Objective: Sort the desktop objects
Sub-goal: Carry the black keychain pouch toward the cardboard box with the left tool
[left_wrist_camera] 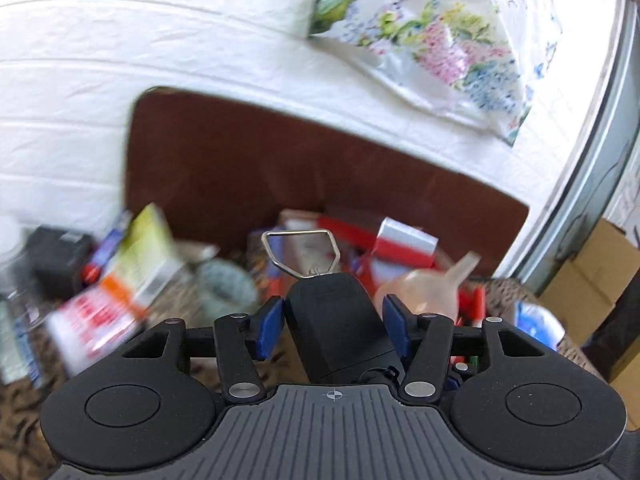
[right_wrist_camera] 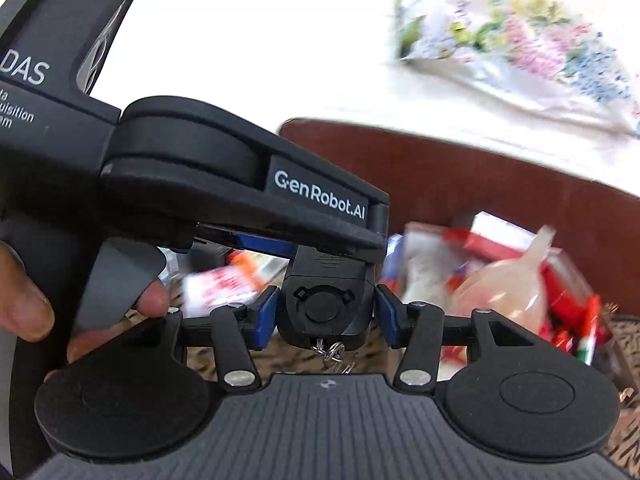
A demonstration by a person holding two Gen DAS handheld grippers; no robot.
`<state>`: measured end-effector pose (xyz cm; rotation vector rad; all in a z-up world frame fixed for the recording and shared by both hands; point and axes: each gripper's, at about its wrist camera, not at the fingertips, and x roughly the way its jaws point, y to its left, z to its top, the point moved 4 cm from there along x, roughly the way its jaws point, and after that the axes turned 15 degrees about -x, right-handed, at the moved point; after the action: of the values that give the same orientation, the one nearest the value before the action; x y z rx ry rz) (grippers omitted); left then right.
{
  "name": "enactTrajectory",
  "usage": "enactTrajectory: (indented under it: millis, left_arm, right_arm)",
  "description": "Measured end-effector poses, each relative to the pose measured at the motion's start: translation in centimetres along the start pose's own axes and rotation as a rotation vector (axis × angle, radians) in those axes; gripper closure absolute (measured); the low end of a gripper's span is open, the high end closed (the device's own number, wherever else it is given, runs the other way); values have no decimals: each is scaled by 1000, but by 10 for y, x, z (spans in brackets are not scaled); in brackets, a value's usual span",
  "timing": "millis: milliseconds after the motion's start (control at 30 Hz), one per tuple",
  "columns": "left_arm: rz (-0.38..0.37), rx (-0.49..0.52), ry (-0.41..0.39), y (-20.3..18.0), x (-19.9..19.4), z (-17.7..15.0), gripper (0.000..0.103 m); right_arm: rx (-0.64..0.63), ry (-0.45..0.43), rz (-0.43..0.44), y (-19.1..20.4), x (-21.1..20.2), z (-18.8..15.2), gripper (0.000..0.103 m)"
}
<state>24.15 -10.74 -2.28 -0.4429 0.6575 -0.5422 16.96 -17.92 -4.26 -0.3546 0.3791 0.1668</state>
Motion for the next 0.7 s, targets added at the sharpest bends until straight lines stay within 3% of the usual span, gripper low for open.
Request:
enactTrajectory:
  millis: [300,700]
  left_arm:
    - [-78,-28,34,-16,77,29,49]
    - [-110,-133,125,11,142,26,49]
  right_arm:
    - [13,28,-70,-62,50,1,47]
    - [-63,137,-121,-79,97,-17,47]
